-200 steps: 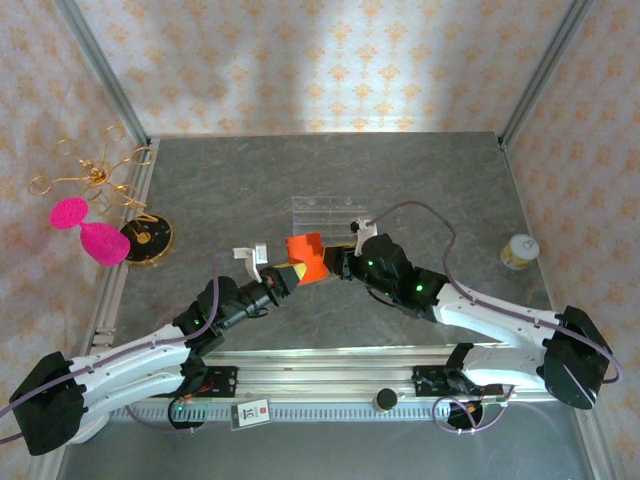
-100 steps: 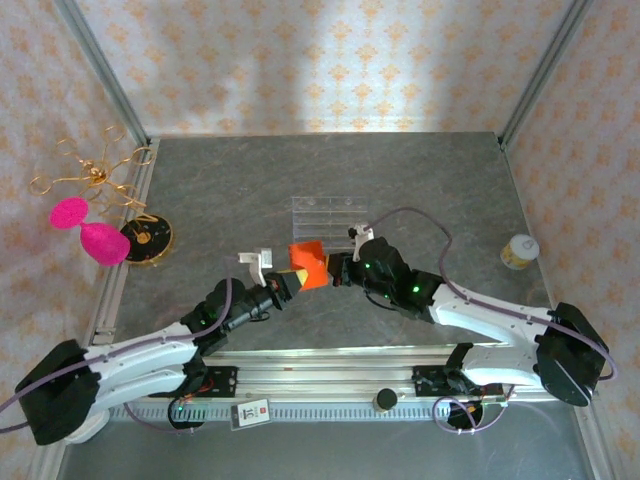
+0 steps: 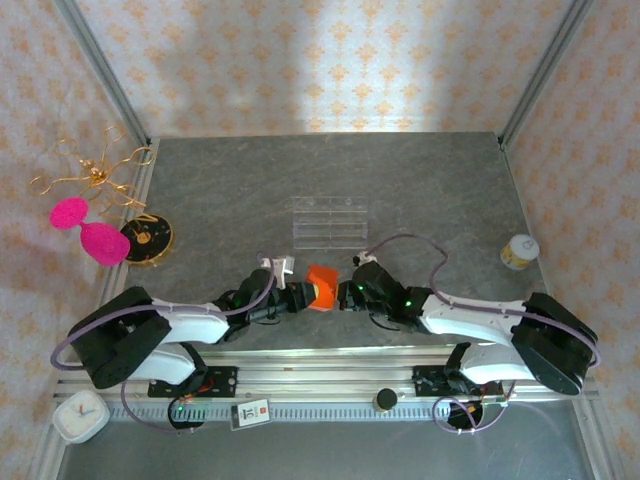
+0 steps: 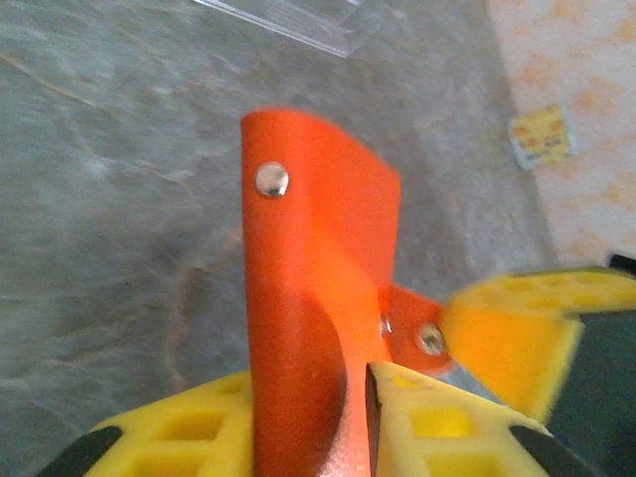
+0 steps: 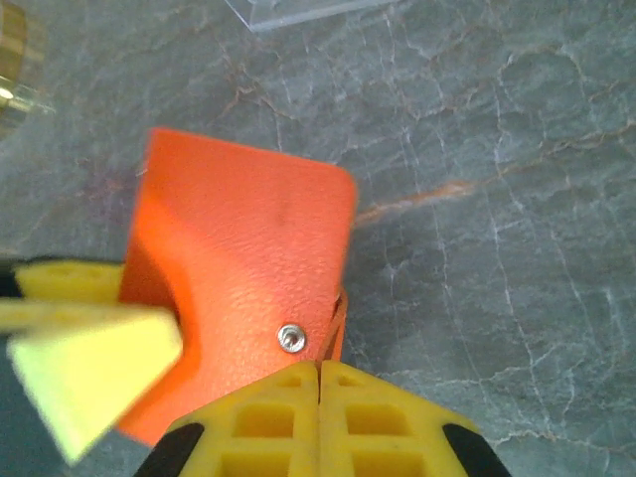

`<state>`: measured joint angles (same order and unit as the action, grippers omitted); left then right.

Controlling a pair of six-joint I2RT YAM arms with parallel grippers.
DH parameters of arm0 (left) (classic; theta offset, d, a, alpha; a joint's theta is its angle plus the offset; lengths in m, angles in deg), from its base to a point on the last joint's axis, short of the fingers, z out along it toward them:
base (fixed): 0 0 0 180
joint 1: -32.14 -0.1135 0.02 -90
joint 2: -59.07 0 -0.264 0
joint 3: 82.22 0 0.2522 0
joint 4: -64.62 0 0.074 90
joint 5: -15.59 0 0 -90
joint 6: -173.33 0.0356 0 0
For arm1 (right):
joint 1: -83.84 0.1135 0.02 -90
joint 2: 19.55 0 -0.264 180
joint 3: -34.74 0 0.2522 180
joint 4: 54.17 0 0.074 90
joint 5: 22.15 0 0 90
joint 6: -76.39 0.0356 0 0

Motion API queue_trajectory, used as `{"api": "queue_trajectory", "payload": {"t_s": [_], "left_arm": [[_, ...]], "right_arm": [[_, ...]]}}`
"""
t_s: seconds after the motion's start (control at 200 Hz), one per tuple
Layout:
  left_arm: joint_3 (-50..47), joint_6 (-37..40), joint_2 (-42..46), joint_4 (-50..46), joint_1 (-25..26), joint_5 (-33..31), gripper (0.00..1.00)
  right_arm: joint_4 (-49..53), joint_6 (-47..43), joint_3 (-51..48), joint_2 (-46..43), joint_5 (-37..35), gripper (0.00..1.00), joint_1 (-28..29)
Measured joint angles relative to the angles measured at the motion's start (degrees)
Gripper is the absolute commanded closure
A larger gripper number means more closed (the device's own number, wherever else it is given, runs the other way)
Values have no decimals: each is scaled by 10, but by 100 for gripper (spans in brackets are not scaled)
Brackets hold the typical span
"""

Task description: Take the credit cards out of the card holder

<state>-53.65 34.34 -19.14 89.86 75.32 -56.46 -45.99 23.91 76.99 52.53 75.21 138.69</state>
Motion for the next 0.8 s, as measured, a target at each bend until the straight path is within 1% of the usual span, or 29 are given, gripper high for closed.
{"api": "queue_trajectory", "payload": {"t_s": [0.1, 0.165, 0.345, 0.42, 0.511, 0.636, 0.801], "left_arm": [[-11, -12, 16, -14, -30, -4, 47], [-28, -16, 57, -30, -45, -12, 40], [-41, 0, 203, -107, -51, -55, 32], [-40, 12, 255, -141, -51, -78, 32], [-38, 26, 284, -171, -54, -96, 32], [-36, 36, 278, -192, -57, -105, 32], [-36, 41, 238, -191, -58, -108, 33]], "right_arm": [[19, 0, 22, 16, -3, 100, 16], [31, -1, 51, 28, -4, 100, 27], [41, -5, 146, 60, -3, 100, 45], [48, -7, 173, 74, -8, 100, 47], [68, -7, 182, 80, -27, 100, 47], [98, 2, 169, 80, -59, 100, 38], [124, 18, 99, 82, -102, 100, 4]]}}
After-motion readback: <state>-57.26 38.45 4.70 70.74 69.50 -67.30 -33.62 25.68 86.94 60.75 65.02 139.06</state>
